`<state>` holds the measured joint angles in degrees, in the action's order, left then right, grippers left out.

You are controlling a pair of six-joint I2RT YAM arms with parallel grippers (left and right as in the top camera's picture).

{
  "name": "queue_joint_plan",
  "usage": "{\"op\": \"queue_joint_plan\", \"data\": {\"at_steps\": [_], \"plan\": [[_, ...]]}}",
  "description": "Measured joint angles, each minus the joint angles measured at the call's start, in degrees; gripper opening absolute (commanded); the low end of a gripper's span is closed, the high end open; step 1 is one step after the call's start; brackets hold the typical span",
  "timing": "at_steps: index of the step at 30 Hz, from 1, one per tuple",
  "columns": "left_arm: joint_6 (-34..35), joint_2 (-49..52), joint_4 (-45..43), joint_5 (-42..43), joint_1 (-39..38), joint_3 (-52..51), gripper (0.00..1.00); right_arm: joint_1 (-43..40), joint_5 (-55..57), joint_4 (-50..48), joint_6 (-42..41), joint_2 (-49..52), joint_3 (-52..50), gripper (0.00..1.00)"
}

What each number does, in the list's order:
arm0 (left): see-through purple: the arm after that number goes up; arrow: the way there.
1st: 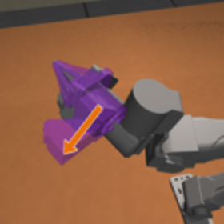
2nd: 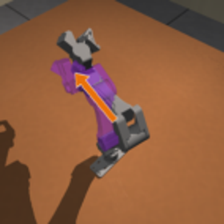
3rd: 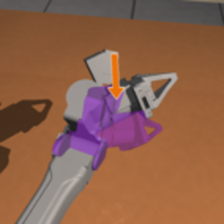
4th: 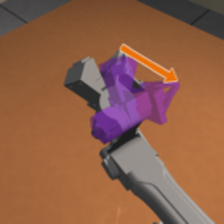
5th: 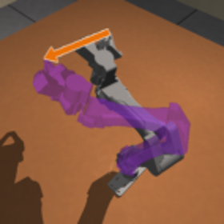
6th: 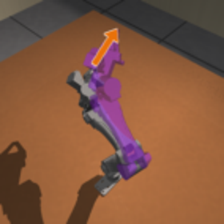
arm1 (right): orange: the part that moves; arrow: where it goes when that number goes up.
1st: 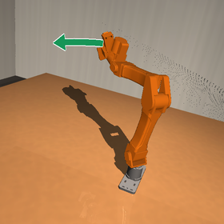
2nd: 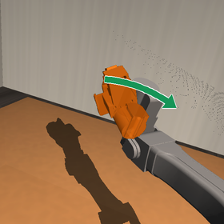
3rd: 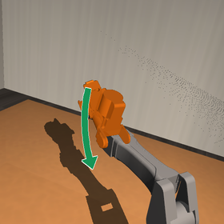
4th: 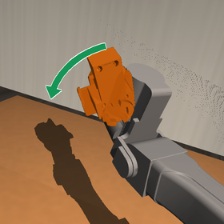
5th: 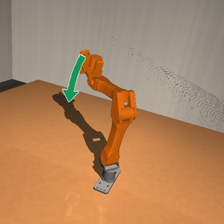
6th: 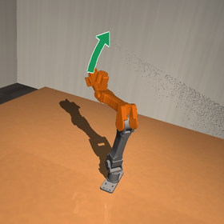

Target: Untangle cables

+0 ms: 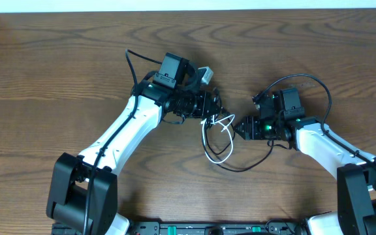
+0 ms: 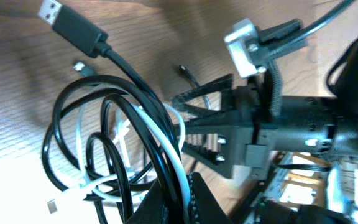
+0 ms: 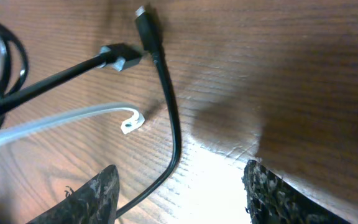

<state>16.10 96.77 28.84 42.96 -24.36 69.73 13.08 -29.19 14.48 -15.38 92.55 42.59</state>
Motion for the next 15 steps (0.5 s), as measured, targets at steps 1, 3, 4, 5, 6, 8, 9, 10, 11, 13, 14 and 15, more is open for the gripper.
{"op": "queue_joint_plan", "data": {"at_steps": [1,3,4,5,6,8,9,10,11,13,14,15], "plan": [[-0.8,0.0,0.4,-0.4,0.0,0.0,0.07,0.0,0.0,0.0,0.2,0.0,0.0,0.58],[-2.3,0.0,1.0,-1.1,0.0,0.0,0.07,0.0,0.2,0.0,0.5,0.0,0.0,0.56],[-3.1,0.0,1.1,-1.1,0.0,0.0,0.08,0.0,0.4,0.1,0.6,0.0,0.0,0.56],[-4.1,0.0,1.2,-1.1,0.0,0.0,0.07,0.0,0.6,0.3,0.6,0.0,0.0,0.56],[-5.0,0.0,1.2,-0.9,0.0,0.0,0.07,0.0,0.9,0.6,0.6,0.0,0.0,0.56],[-6.6,0.0,1.2,-0.6,0.0,0.0,0.08,0.0,1.8,1.3,0.6,0.0,0.0,0.56],[-7.4,0.0,1.2,-0.4,0.0,0.0,0.08,0.0,2.3,1.6,0.6,0.0,0.0,0.56],[-8.0,0.0,1.2,-0.2,0.0,0.0,0.07,0.0,3.0,2.1,0.5,0.0,0.0,0.56],[-8.7,0.0,1.2,0.0,0.0,0.0,0.08,0.0,3.7,2.5,0.5,0.0,0.0,0.56],[-10.6,0.0,1.2,1.3,0.0,0.0,0.07,0.0,5.3,3.2,0.3,0.0,0.0,0.57],[-11.5,0.0,1.2,2.1,0.0,0.0,0.08,0.0,6.1,3.5,0.1,0.0,0.0,0.57],[-12.5,0.0,1.2,3.3,0.0,0.0,0.08,0.0,6.7,3.8,0.0,0.0,0.0,0.57]]}}
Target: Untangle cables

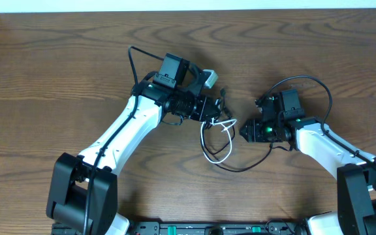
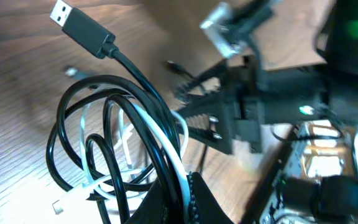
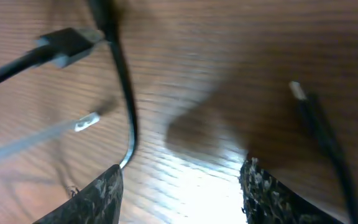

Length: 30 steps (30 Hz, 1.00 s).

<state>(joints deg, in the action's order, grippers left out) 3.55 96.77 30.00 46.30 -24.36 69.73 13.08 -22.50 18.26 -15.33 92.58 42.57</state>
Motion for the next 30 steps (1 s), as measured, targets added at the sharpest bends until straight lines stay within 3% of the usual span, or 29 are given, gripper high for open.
{"op": "queue_joint_plan", "data": {"at_steps": [3,7,8,30], "plan": [[-2.7,0.0,0.0,3.3,0.0,0.0,0.12,0.0,1.6,0.3,-0.2,0.0,0.0,0.57],[-5.0,0.0,-0.2,3.0,0.0,0.0,0.39,0.0,2.3,0.3,-0.4,0.0,0.0,0.57],[-5.1,0.0,0.0,2.3,0.0,0.0,0.40,0.0,2.4,0.3,-0.4,0.0,0.0,0.57],[-3.3,0.0,8.2,-23.2,0.0,0.0,0.40,0.0,2.8,0.6,-0.5,0.0,0.0,0.57]]}}
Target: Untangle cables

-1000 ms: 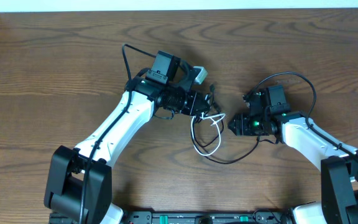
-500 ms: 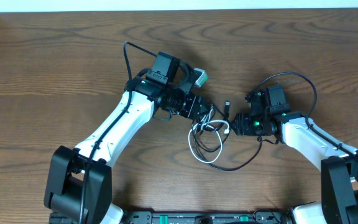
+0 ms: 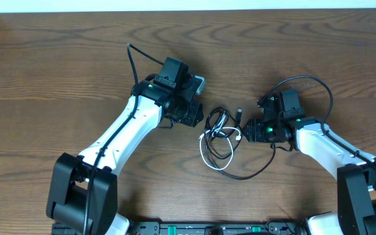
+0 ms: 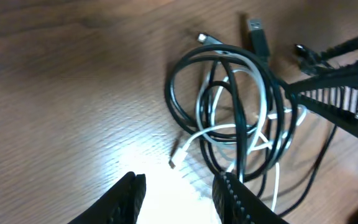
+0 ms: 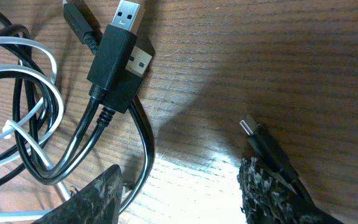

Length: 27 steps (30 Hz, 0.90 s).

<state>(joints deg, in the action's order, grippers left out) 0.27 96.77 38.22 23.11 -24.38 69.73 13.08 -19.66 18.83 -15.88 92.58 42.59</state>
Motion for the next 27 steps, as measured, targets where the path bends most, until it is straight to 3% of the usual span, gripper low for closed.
{"op": "queue_joint_plan", "data": {"at_steps": [8,17,22,27], "plan": [[2.5,2.5,-0.3,-0.7,0.0,0.0,0.40,0.0,0.0,0.5,0.0,0.0,0.0,0.56],[4.2,7.1,-4.7,7.1,-2.4,0.0,0.40,-3.7,0.2,7.3,0.0,-1.0,1.0,0.57],[4.4,7.3,-7.3,9.0,-7.6,0.0,0.40,-7.4,0.2,9.2,-0.2,-4.1,1.9,0.67],[4.4,7.3,-7.8,8.0,-13.2,0.0,0.40,-8.6,-2.3,7.5,0.3,-10.1,2.9,0.70]]}}
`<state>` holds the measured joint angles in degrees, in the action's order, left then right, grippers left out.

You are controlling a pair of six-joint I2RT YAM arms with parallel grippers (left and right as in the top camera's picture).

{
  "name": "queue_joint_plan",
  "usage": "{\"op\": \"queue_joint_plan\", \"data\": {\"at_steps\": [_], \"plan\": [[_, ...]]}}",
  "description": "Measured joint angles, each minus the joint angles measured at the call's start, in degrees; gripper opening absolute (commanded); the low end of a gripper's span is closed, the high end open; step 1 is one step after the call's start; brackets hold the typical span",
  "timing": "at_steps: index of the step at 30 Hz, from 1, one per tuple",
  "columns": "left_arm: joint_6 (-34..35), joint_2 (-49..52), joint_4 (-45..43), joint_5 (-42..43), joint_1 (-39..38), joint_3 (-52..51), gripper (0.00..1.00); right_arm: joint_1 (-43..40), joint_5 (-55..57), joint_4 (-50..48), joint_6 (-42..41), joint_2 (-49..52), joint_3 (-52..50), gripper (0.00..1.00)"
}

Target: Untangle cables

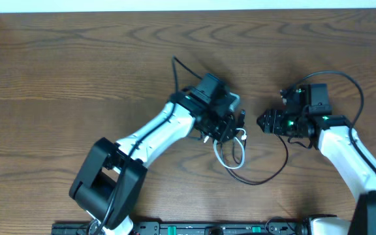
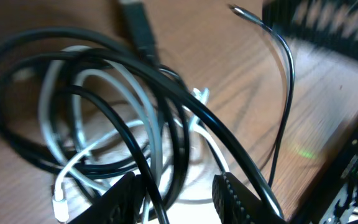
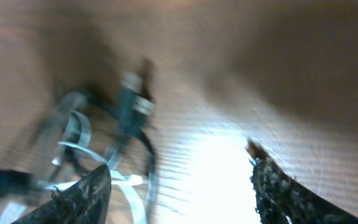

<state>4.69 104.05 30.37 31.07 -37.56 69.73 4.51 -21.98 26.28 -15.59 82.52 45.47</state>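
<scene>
A tangle of black and white cables (image 1: pixel 232 150) lies on the wooden table. One black strand (image 1: pixel 266 177) loops out from it to the lower right. My left gripper (image 1: pixel 227 130) sits low over the tangle's upper end. In the left wrist view the loops (image 2: pixel 104 106) fill the frame. There my left gripper (image 2: pixel 179 199) is open with black strands running between its fingers, and a USB plug (image 2: pixel 138 25) lies beyond. My right gripper (image 1: pixel 261 122) is open to the right of the tangle. Its own view is blurred: right gripper (image 3: pixel 179 199), a plug (image 3: pixel 129 102) ahead.
The brown wooden table (image 1: pixel 57 78) stretches left and back. A pale strip (image 1: pixel 175 5) runs along its far edge. The right arm's own black wiring (image 1: pixel 344 81) arches above its wrist.
My left gripper has moved right, from beside the tangle to directly over it, with strands now between its open fingers. The tangle lies a little further right. My right gripper has moved right and slightly back.
My left gripper first held the cable bundle lifted above the table, facing my open right gripper. Then the bundle lay loose on the table with my left gripper open to its left. Now my left gripper is down over the bundle.
</scene>
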Motion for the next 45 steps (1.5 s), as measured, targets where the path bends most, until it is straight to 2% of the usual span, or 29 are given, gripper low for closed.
{"op": "queue_joint_plan", "data": {"at_steps": [4,13,19,22,29,33,39,45], "plan": [[0.0,0.0,0.6,-3.2,-2.4,0.0,0.40,0.2,-1.1,-0.3,0.2,-1.4,0.3,0.68],[0.0,0.0,1.7,-5.3,-2.2,0.0,0.39,0.7,-1.6,-0.1,0.2,-1.4,0.3,0.68],[0.3,0.0,0.6,-4.5,-2.2,0.0,0.13,0.7,-1.6,0.1,0.2,-1.4,0.3,0.68],[0.5,0.0,-0.8,-4.0,-2.2,0.0,0.08,0.7,-1.6,0.3,0.2,-1.4,0.3,0.67],[0.2,0.0,-2.3,-3.6,-0.3,0.0,0.08,0.7,-0.7,2.5,0.3,-1.4,0.3,0.68],[0.3,-1.6,-2.6,-1.9,4.7,0.2,0.08,0.7,0.8,3.6,0.4,-1.4,0.3,0.70],[0.2,-9.0,-4.1,6.7,12.1,0.5,0.08,0.7,1.5,3.4,0.8,-1.4,0.3,0.72],[0.2,-11.5,-4.3,14.8,13.0,1.2,0.08,0.7,1.5,3.1,0.8,-1.4,0.3,0.72]]}}
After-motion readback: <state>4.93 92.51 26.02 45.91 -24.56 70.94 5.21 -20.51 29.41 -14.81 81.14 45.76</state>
